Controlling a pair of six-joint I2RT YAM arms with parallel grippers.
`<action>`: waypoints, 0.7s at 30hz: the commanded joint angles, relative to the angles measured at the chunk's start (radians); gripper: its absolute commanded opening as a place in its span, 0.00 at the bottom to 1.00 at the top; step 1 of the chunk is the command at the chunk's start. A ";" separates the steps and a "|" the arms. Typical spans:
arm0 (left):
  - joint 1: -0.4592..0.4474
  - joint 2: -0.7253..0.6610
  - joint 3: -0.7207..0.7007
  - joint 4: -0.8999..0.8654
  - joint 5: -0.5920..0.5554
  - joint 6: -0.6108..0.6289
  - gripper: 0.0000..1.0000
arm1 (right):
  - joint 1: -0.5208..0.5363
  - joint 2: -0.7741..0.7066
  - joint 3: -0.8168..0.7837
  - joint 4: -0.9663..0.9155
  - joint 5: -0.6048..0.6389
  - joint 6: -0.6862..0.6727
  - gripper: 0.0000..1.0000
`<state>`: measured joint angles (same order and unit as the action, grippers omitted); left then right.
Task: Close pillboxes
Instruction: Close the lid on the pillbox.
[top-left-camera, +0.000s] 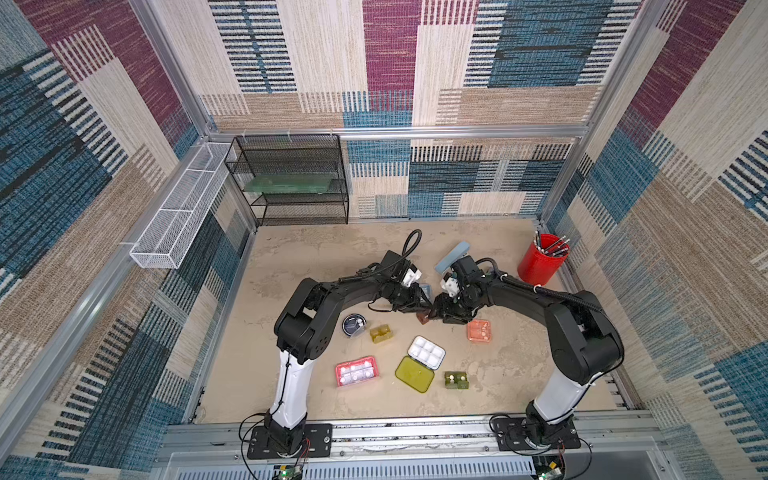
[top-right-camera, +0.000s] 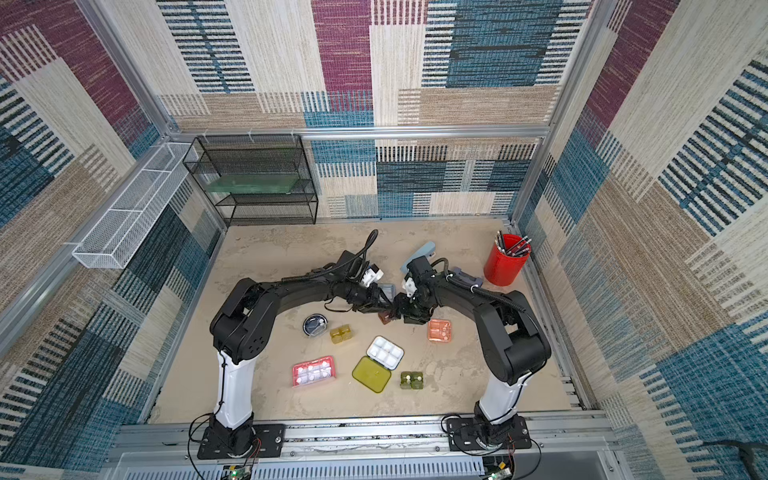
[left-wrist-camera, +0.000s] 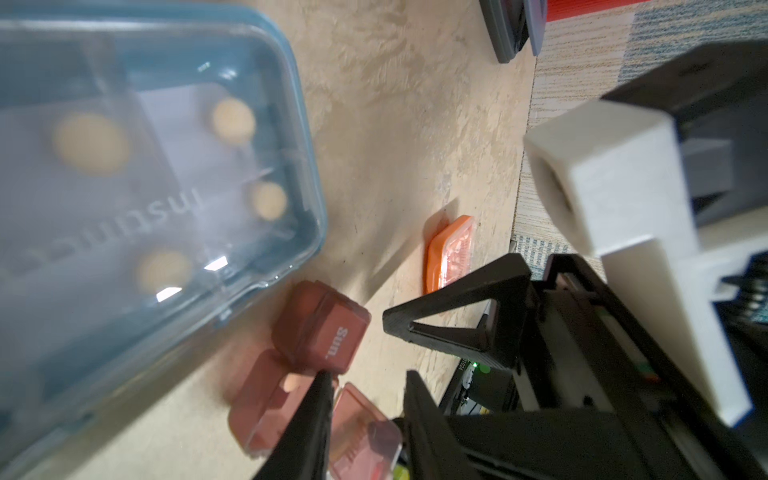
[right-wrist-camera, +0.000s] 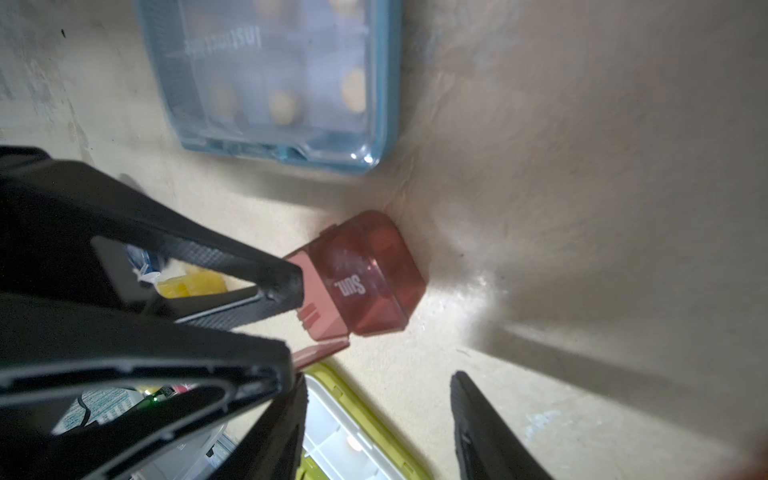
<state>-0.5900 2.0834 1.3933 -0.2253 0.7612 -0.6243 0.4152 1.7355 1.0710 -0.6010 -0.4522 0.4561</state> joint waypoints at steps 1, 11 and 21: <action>0.010 -0.021 0.009 -0.022 -0.007 0.011 0.35 | 0.004 -0.012 -0.002 0.026 0.006 0.021 0.58; 0.030 -0.072 -0.003 -0.090 -0.025 0.075 0.41 | 0.011 0.000 0.011 0.033 0.011 0.032 0.59; 0.056 -0.077 -0.073 -0.060 -0.011 0.086 0.42 | 0.004 0.052 0.051 0.027 0.010 0.014 0.60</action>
<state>-0.5343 2.0087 1.3296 -0.2962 0.7383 -0.5682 0.4229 1.7775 1.1130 -0.5892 -0.4488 0.4812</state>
